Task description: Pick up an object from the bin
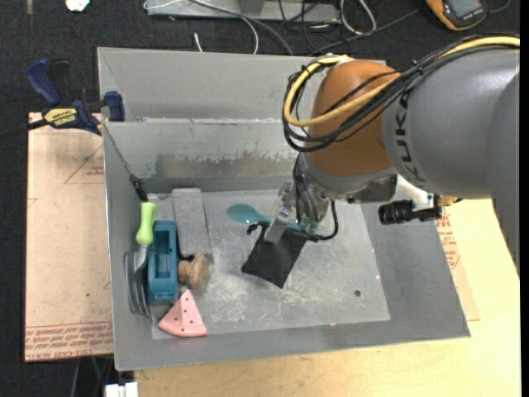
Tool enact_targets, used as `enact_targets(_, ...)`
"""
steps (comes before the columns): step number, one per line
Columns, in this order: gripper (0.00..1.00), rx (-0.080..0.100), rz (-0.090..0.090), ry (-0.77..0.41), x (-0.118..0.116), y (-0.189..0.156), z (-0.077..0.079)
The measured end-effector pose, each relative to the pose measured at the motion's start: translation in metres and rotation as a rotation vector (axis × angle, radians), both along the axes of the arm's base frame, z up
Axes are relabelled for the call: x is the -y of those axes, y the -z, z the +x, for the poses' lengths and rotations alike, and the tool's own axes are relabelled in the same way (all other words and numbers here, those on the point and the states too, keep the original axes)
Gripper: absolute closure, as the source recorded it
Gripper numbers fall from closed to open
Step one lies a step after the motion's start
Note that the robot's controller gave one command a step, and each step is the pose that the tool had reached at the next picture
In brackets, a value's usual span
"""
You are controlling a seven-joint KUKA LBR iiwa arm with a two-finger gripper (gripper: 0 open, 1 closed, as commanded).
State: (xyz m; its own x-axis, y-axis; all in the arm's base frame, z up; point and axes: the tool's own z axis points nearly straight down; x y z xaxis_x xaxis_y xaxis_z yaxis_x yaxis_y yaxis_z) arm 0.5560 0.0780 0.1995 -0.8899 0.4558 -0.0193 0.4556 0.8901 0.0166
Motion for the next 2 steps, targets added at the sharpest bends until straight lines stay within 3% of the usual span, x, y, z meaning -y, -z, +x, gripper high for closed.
enact_targets(1, 1.00, 0.005, 0.002, 0.051, -0.003, 0.073, 0.016)
enact_targets(2, 1.00, 0.008, -0.002, -0.087, -0.014, 0.114, 0.029)
